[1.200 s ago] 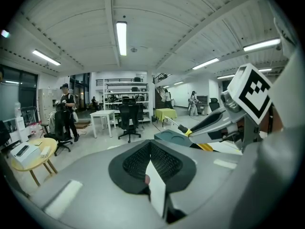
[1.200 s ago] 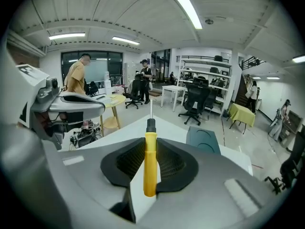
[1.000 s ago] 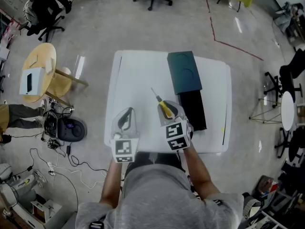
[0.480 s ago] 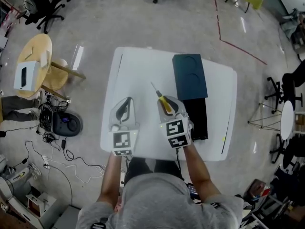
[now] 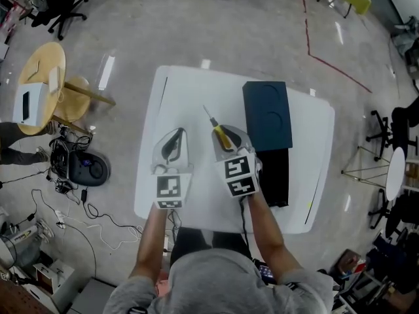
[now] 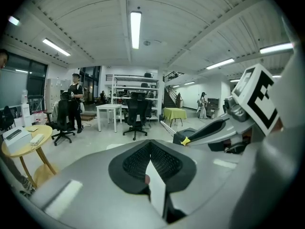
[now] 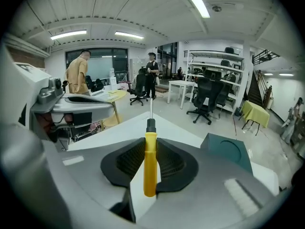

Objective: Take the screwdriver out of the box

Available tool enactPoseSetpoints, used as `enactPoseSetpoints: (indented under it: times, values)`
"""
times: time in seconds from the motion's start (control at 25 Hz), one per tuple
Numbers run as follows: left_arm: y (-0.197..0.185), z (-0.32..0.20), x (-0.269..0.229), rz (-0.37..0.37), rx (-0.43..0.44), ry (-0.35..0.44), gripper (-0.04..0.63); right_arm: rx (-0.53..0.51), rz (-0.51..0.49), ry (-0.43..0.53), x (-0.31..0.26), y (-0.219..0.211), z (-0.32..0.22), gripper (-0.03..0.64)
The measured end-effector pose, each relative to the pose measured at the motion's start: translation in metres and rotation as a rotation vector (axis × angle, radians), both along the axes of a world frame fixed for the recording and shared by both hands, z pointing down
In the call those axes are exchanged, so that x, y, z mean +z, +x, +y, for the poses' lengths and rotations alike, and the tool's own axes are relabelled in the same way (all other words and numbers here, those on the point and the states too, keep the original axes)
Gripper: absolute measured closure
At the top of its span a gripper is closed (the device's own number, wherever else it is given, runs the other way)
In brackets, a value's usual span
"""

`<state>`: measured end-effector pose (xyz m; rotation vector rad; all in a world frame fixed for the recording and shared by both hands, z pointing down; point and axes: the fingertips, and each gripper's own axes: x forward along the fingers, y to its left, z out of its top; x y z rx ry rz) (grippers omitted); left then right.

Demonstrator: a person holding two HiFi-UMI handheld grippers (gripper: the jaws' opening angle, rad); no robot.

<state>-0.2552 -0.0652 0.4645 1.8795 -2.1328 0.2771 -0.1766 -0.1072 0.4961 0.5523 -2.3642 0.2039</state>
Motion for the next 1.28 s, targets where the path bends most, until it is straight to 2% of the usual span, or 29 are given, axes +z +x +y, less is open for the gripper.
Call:
enactPoseSetpoints:
  times: [0.68,1.04,1.28]
  values:
    - [-0.042,-0.051,0.087,0.026,-0.024,-0.059,0.583,0.022,0.095,-0.065,0.094,-0.045,-0.060,0.538]
    - [-0.045,-0.061,0.104,0.071,-0.036,-0.063,0.583,-0.011,0.171,-0.091,0.117,-0.055,-0.068,0.537]
    - [-0.045,-0.063,0.108,0.071,-0.040,-0.058,0.583,-0.010,0.167,-0.108,0.126,-0.056,-0.069,0.537]
